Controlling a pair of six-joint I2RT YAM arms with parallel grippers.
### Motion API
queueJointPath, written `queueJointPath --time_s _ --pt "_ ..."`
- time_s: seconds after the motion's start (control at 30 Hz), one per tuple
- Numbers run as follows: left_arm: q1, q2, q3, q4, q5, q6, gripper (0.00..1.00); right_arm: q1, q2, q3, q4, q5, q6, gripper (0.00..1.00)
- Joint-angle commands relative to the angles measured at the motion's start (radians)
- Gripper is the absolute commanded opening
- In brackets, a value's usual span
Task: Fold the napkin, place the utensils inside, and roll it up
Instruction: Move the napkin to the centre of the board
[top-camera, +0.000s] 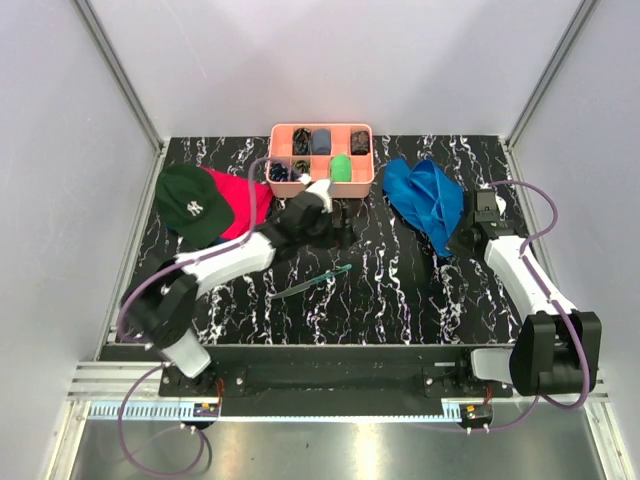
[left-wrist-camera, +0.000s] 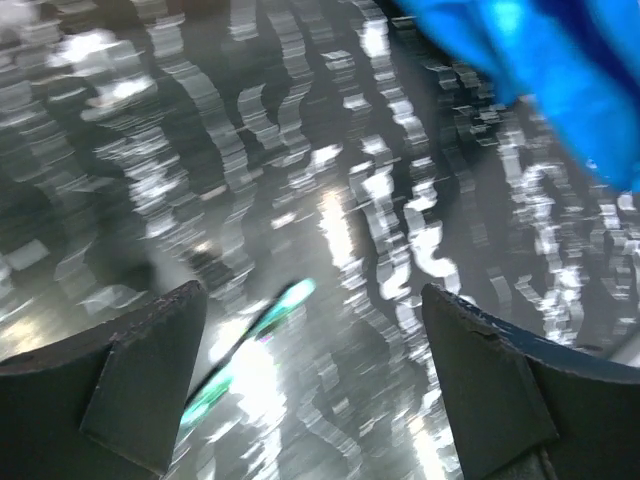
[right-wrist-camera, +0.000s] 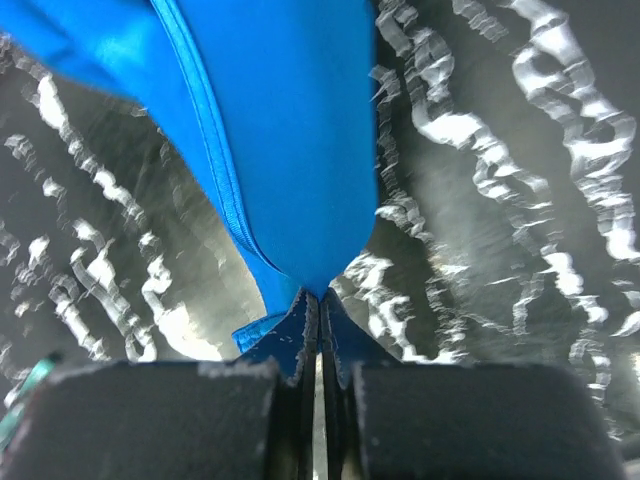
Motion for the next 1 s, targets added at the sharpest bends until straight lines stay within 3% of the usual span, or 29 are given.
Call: queueJointPath --time_s 0.0,0.1,0.23,0.43,0.57,0.7,0.73,0.77,0.83,0.97 --pt "-0.029 0.131 0.150 0.151 0.109 -0.078 0.88 0.005 -0.036 -0.071 0.076 -0.222 0.071 0.00" --pt "-0.029 0.155 0.140 0.187 0.125 -0.107 0.85 0.015 0.004 -0.154 0.131 -0.353 0.124 0.00" --pt "-0.029 0.142 0.080 0.213 0.171 -0.128 0.84 0.193 0.027 -0.231 0.198 -0.344 0.215 0.00" --pt "-0.041 0.025 -0.160 0.285 0.219 -0.204 0.83 0.381 0.079 -0.279 0.338 -0.356 0.350 0.00" --pt "-0.044 -0.100 -0.325 0.290 0.174 -0.239 0.82 0.447 0.128 -0.210 0.311 -0.360 0.318 0.01" --pt "-0.044 -0.213 -0.353 0.221 0.116 -0.201 0.83 0.446 0.101 -0.022 0.176 -0.220 0.203 0.44" --pt "-0.045 -0.223 -0.349 0.207 0.114 -0.193 0.83 0.441 0.108 0.028 0.138 -0.125 0.139 0.59" --pt "-0.044 -0.233 -0.342 0.182 0.111 -0.181 0.84 0.435 0.120 0.081 0.066 -0.073 0.114 0.66" --pt "-0.045 -0.240 -0.339 0.177 0.128 -0.178 0.84 0.388 0.185 0.219 0.030 0.013 0.033 0.75" --pt "-0.048 -0.233 -0.348 0.177 0.149 -0.182 0.84 0.254 0.352 0.404 0.016 0.034 -0.041 0.75"
